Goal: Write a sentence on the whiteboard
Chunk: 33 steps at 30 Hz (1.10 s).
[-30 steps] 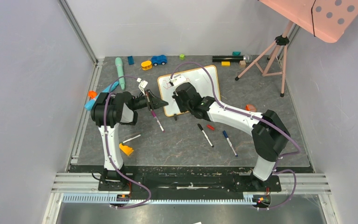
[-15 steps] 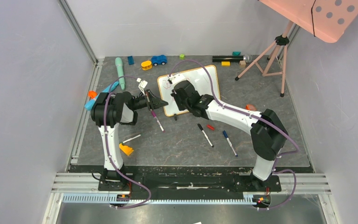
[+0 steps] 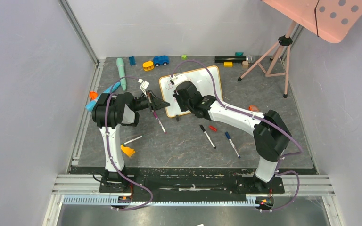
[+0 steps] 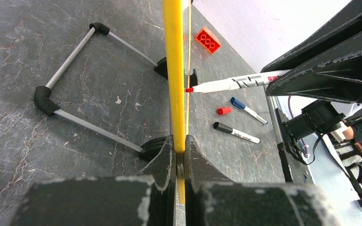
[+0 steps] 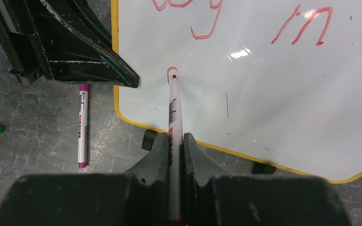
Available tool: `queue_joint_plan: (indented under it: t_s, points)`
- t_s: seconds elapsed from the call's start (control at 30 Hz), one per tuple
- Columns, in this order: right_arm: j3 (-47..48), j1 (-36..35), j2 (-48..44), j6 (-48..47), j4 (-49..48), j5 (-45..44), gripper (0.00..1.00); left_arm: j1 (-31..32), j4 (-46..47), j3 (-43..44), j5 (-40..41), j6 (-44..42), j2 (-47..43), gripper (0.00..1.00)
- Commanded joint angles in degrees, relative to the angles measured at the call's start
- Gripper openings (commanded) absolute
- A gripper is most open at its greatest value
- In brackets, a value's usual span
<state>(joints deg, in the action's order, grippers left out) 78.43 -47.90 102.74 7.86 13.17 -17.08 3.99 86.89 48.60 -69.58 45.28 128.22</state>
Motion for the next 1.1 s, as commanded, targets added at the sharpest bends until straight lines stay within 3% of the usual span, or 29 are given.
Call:
queue_joint_plan:
  t_s: [0.0,1.07]
  points:
    - [2.1,1.3,0.9,-0.3,-3.5,-3.4,0.00,0.8,2.3,-0.8,-7.0,-5.2,2.3,0.02]
    - [2.0,1.8,-0.4,-0.3,-4.3,-3.3,0.00,0.8,2.3,-0.8,-7.0,-5.2,2.3,0.02]
